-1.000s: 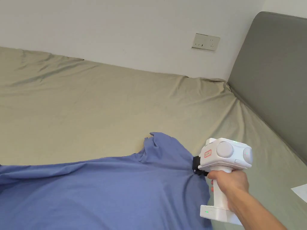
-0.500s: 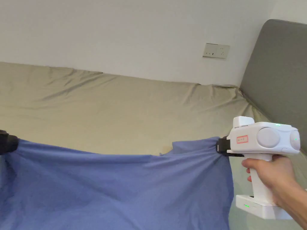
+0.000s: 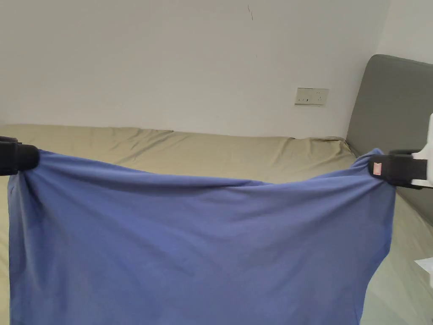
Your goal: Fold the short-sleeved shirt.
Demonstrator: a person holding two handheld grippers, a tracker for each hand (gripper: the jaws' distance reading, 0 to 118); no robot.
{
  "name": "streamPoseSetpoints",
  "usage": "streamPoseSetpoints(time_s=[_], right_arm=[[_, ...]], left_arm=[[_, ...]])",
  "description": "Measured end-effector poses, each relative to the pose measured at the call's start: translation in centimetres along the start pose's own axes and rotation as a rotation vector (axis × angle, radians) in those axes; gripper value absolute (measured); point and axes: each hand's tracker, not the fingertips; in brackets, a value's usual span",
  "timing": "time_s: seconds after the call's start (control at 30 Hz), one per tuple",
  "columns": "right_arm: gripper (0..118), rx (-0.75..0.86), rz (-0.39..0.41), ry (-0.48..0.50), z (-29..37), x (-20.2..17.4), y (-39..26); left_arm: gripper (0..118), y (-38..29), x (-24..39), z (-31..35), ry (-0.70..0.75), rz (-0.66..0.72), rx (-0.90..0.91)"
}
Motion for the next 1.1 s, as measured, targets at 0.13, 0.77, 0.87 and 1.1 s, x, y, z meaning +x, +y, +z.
streamPoseSetpoints(time_s=[0.13, 0.77, 0.87, 1.1], right_arm=[[0, 0.003, 0.03, 0.039, 5.6, -0.8, -1.6], [0, -0.083, 0.068, -0.032, -1.1, 0.5, -1.6], [0, -0.088, 0.058, -0.078, -5.6, 1.6, 0.6], [0, -0.063, 0.059, -0.142, -15.6, 2.5, 7.2]], left_arm=[[1, -1.7, -1.0, 4.2, -0.034, 0.034, 0.004], [1, -2.2, -1.6, -3.6, 0.009, 0.031, -0.068], [1, -0.2, -1.1, -7.6, 0.035, 0.027, -0.068], [1, 6.0, -0.4, -16.9, 0.092, -0.012, -0.051]])
